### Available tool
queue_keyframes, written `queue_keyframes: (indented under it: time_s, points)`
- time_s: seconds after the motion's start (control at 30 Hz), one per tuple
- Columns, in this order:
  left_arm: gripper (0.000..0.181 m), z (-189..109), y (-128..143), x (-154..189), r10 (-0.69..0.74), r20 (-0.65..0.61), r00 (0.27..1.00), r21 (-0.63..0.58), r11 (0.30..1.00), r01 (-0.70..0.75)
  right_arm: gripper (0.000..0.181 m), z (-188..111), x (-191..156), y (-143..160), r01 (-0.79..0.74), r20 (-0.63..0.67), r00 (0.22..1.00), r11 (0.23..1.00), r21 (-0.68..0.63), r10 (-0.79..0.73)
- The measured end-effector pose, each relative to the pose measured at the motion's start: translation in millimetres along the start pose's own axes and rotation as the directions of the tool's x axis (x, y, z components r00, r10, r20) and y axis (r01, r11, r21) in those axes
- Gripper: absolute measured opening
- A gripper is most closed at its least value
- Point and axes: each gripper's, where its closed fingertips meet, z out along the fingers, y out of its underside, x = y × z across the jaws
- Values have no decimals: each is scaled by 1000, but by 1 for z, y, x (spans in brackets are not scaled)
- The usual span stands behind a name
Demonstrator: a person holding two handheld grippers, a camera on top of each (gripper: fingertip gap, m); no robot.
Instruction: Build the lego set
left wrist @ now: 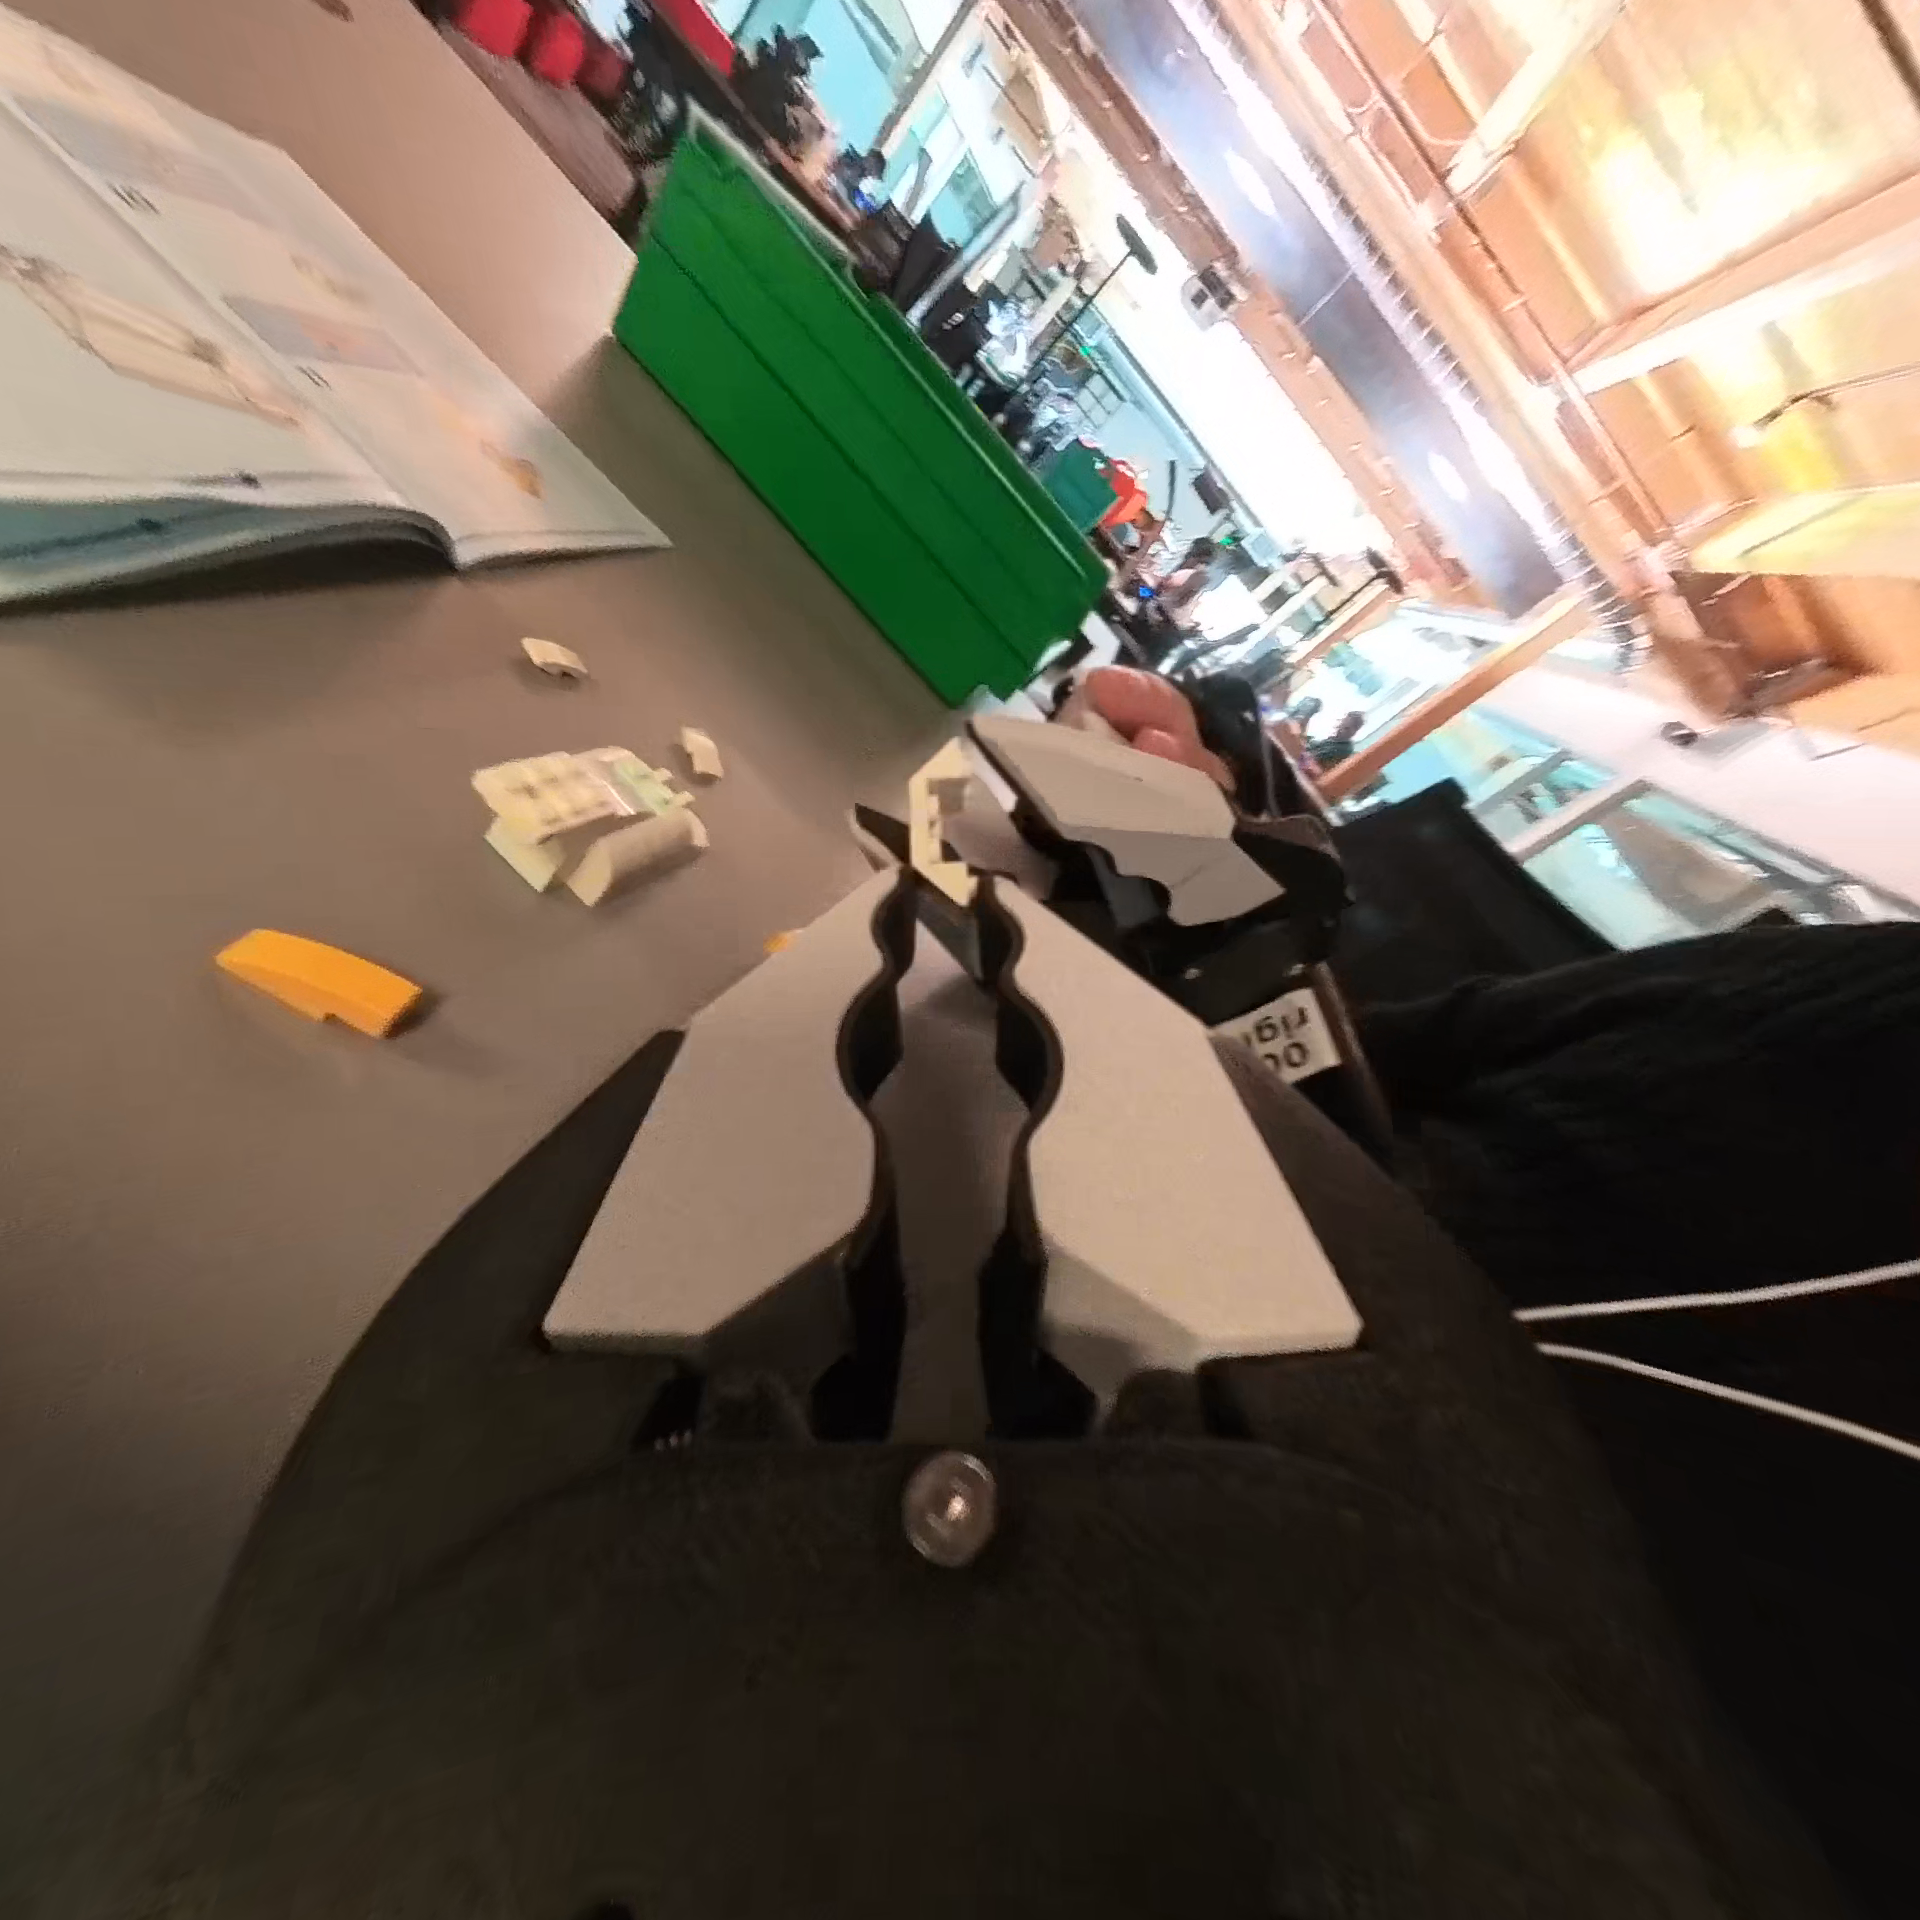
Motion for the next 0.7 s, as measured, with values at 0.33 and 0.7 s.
queue_keyframes:
  time_s: [0.33, 0.7]
  points:
    - [16, -1, -2, -4, 84, 35, 996, 33, 996, -86, 16, 4, -10, 6, -83, 92, 992, 995, -53, 87]
    - [21, 3, 2, -15, 586, 300, 753, -163, 809, -564, 16, 8, -16, 2, -270, 188, 942, 960, -70, 279]
